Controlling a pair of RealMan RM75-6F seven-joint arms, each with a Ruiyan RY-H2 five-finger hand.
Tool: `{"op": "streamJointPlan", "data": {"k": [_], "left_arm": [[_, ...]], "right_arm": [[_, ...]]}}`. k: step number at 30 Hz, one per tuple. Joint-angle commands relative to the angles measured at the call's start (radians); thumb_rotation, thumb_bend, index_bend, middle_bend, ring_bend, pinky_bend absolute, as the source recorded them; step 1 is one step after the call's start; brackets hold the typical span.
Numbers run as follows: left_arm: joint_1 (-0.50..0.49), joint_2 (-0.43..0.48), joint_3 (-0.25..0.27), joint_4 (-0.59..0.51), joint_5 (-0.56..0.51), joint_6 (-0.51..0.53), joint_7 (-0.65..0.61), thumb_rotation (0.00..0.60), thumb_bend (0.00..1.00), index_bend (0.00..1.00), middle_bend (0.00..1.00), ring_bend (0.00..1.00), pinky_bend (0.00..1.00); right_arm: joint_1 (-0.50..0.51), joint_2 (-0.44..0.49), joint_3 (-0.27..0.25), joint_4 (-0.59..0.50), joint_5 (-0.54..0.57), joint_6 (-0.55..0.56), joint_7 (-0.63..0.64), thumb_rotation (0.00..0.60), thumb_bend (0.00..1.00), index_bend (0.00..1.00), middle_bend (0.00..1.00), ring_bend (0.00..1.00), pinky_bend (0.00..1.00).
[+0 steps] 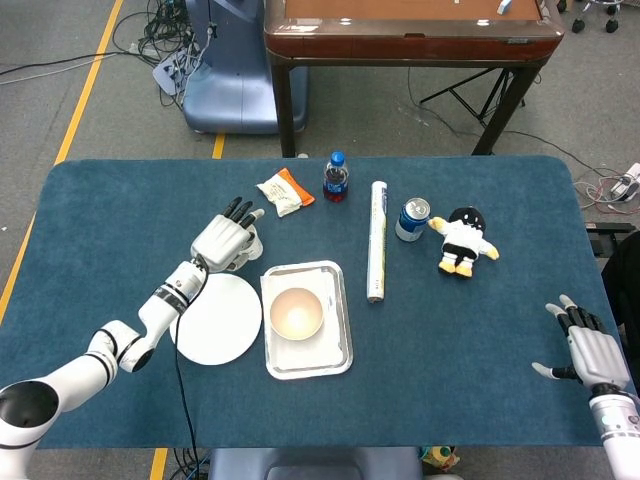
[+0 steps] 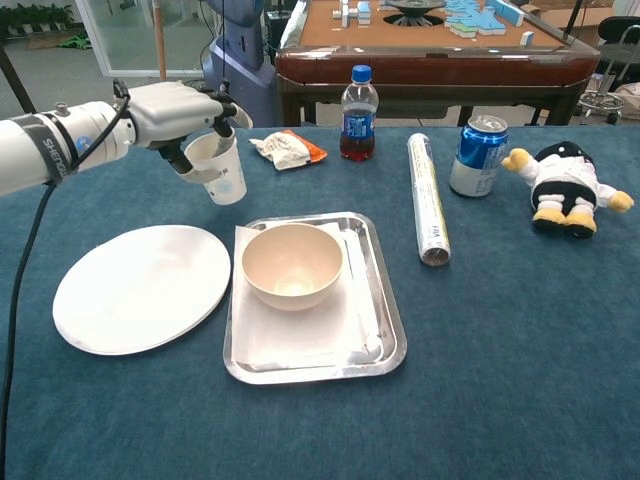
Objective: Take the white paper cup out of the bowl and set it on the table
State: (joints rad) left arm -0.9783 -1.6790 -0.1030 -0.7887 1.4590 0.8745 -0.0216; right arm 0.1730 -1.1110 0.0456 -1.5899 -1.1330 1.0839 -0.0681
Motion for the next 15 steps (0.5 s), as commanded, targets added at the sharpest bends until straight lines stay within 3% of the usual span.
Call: {"op": "streamJointPlan", "data": {"k": [1,15], "left_arm": [[0.011,0.002,0.004,-0.007,0.002,0.014,0.000,0.600,0.32,0.59,0.14,0.00,0.00],[0.033,-0.026,0.012,0.000,0.018,0.054,-0.031,0.600,0.32,0.59,0.14,0.00,0.00]], "right_arm": [[-0.002,0.002,-0.003,-0.006,-0.011,0.006,0.001,0.600,0.20,0.00,0.00,0.00,0.00],[-0.011,0.003,-0.015,-0.026,-0.046,0.035,-0.011,0.600,0.20,0.00,0.00,0.00,0.00]]}}
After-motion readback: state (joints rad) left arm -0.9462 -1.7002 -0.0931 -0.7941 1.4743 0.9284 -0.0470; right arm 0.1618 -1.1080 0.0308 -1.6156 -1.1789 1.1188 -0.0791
